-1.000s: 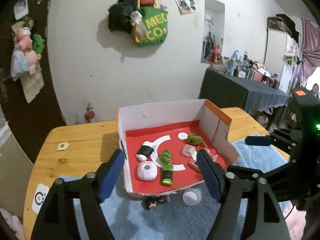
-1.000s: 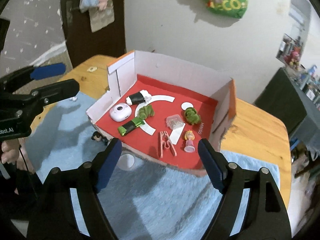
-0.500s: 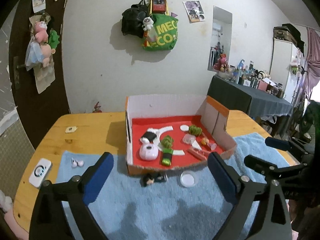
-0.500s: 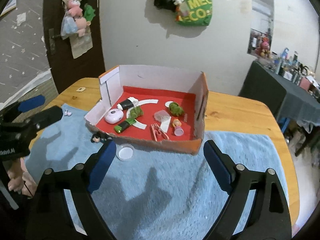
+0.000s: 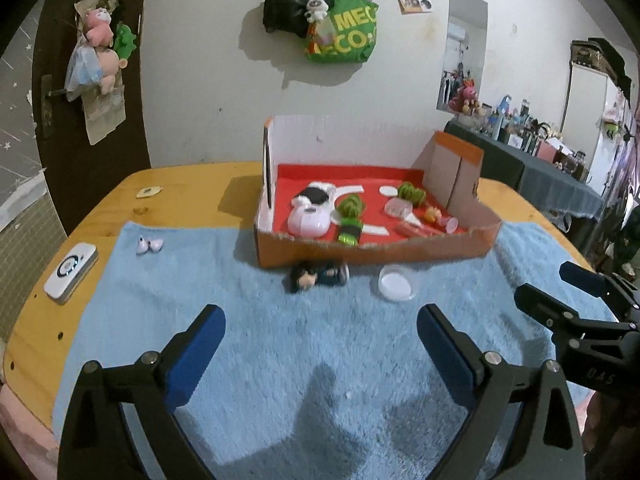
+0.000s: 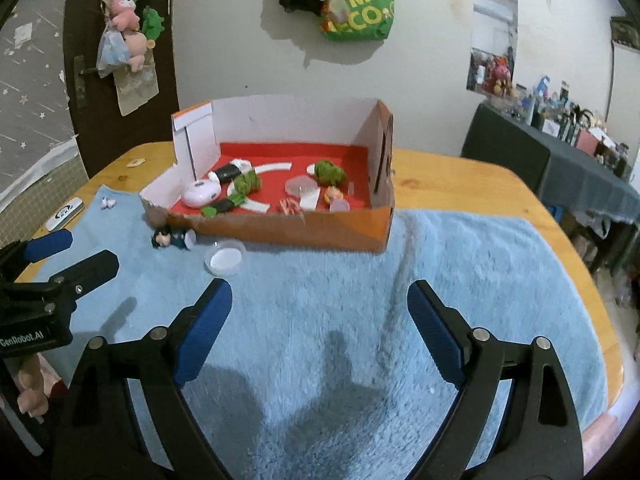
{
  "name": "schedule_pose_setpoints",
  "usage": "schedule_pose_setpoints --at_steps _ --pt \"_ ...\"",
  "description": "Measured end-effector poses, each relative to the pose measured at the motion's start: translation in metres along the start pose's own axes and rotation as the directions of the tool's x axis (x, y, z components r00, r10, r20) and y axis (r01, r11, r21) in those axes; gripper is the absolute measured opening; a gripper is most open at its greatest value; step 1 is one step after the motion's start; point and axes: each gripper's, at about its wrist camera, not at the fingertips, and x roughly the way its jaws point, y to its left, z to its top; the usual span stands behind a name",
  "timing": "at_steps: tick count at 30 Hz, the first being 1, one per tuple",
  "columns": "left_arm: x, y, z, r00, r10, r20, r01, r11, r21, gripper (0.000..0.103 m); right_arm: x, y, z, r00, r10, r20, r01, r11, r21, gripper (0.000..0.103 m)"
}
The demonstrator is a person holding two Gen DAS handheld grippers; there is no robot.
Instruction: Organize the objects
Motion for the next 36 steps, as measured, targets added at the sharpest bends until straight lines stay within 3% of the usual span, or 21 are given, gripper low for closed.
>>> schedule_pose_setpoints --at_steps 15,29,36 --pt "0.012 -0.006 -0.018 0.999 0.031 -0.028 -0.031 0.999 0.005 0.098 0.015 -0.002 -0.025 0.999 -0.001 -0.055 0.002 1.000 0.018 0.090" --pt "0.028 -0.003 -0.016 0.997 0.023 -0.069 -0.022 1.000 0.009 0.098 0.028 0.005 -0.024 0.996 0.013 -0.087 -0.013 1.000 0.006 0.090" --pt "0.047 0.010 -0.009 0.992 0.012 -0.129 -0.015 1.000 -0.023 0.098 0.044 0.011 -0.015 0.990 0.045 -0.135 -0.049 0.999 -0.023 0.090"
